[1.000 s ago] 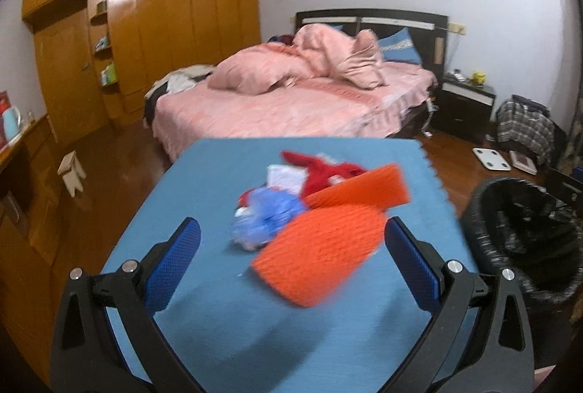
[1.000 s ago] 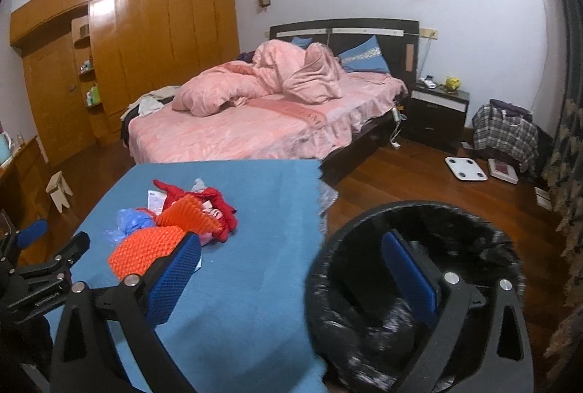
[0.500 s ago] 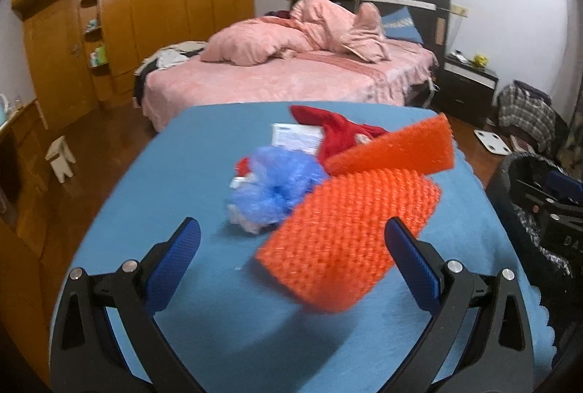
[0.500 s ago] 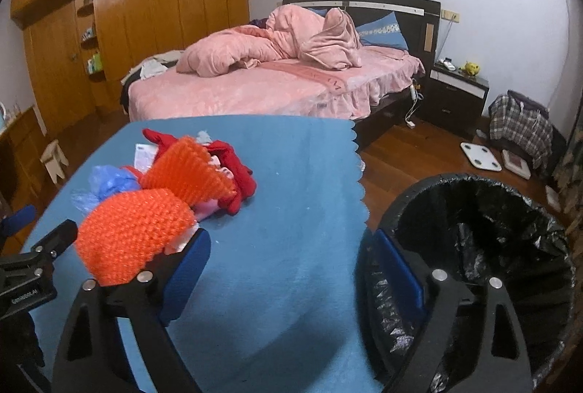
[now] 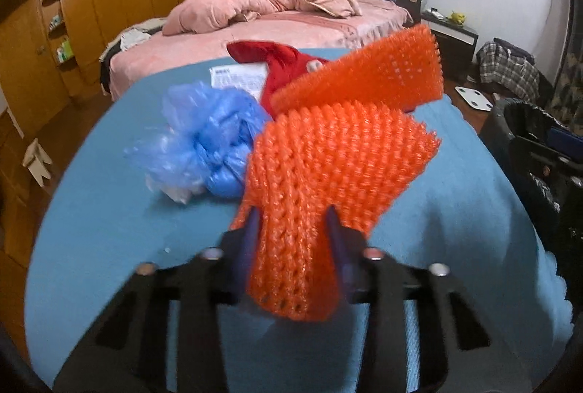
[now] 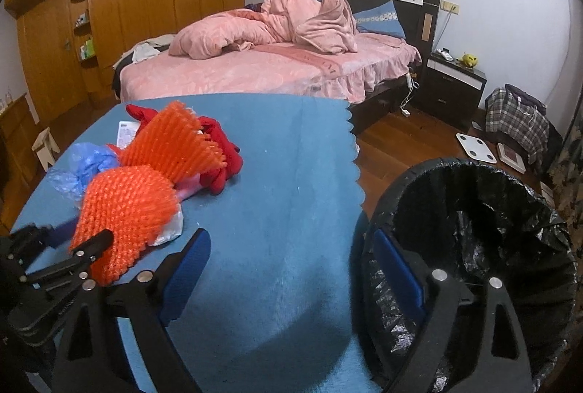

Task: Collect trash
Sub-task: 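Reach the left tool to the orange foam net and close on it, then carry the orange net with the left tool while the right tool grasps white tissue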

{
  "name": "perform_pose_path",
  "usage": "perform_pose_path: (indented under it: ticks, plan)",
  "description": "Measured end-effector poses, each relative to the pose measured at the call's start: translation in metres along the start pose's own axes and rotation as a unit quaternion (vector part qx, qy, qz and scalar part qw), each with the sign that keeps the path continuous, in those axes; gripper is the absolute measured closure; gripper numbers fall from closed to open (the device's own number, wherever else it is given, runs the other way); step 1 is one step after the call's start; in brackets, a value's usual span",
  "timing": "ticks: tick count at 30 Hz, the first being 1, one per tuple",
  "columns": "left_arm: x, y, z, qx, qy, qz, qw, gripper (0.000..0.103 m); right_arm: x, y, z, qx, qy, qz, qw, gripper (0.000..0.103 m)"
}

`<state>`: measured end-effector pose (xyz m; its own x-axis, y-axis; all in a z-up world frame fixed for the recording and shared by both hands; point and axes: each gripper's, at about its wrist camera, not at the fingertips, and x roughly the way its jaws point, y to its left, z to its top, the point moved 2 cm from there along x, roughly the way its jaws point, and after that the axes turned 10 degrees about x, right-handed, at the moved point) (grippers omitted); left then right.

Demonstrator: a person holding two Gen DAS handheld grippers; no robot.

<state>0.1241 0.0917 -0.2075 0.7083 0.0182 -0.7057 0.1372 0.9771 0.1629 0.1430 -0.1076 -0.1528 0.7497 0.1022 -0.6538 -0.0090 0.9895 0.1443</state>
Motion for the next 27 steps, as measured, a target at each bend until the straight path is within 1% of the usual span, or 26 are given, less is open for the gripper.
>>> perform_pose_path:
  ticks: [3,6,10,11,14,16,18,20,23,25,27]
  plan:
    - [-0.006,-0.005,0.001,0.007,-0.015,0.0,0.9999,0.087,0.003,-0.001,-0.001,0.002,0.003,-0.001,1.0,0.014]
    - [-0.015,0.0,0.003,-0.005,-0.029,-0.004,0.9995,0.088,0.004,0.0,-0.002,0.002,0.002,0.004,1.0,0.014]
    - [-0.037,0.02,0.005,-0.036,-0.053,-0.004,0.9979,0.088,0.006,0.007,0.0,0.002,-0.002,0.015,1.0,0.014]
    - [-0.042,0.024,0.005,-0.04,-0.06,0.0,0.9974,0.088,0.008,0.01,-0.001,0.003,0.0,0.019,1.0,0.014]
    - [-0.055,0.04,0.001,-0.057,-0.077,0.031,0.9949,0.088,0.015,0.023,-0.005,-0.002,0.009,0.034,0.999,0.014]
    - [-0.054,0.049,-0.003,-0.068,-0.07,0.059,0.9935,0.089,0.018,0.034,-0.008,-0.009,0.015,0.048,0.999,0.018]
    - [-0.05,0.054,-0.006,-0.071,-0.061,0.074,0.9928,0.089,0.023,0.047,-0.011,-0.016,0.021,0.065,0.998,0.022]
    - [-0.048,0.058,-0.009,-0.072,-0.056,0.086,0.9921,0.088,0.028,0.059,-0.014,-0.023,0.022,0.074,0.997,0.023]
    - [-0.045,0.062,-0.012,-0.077,-0.05,0.091,0.9917,0.088,0.036,0.073,-0.015,-0.03,0.022,0.082,0.996,0.023]
    - [-0.043,0.063,-0.013,-0.078,-0.048,0.092,0.9915,0.088,0.043,0.085,-0.016,-0.045,0.021,0.079,0.996,0.024]
    - [-0.043,0.064,-0.014,-0.081,-0.048,0.092,0.9913,0.088,0.051,0.094,-0.02,-0.065,0.024,0.07,0.995,0.029]
